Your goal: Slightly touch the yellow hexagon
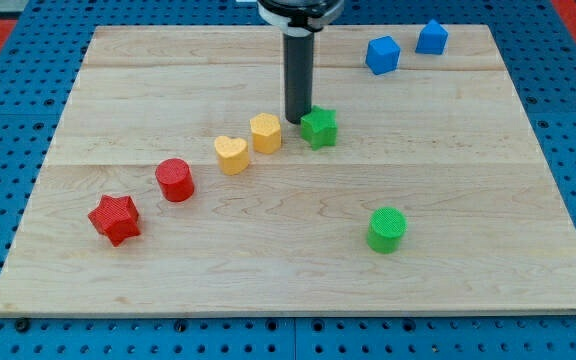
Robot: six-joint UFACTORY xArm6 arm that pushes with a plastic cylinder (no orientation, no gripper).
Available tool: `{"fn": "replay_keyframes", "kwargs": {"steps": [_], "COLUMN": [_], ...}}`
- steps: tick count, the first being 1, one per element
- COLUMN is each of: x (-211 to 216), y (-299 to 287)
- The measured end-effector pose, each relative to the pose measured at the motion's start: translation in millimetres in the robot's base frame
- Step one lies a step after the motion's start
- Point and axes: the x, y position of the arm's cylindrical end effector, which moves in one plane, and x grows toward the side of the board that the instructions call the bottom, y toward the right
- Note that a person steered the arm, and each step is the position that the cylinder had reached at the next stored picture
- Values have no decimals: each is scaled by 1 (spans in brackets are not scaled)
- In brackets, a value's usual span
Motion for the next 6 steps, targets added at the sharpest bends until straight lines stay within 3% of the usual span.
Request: {"fn": "replay_keyframes", "kwargs": {"steps": [3,4,6], "x": [6,-5,-95], "y": [3,-39,-15]}}
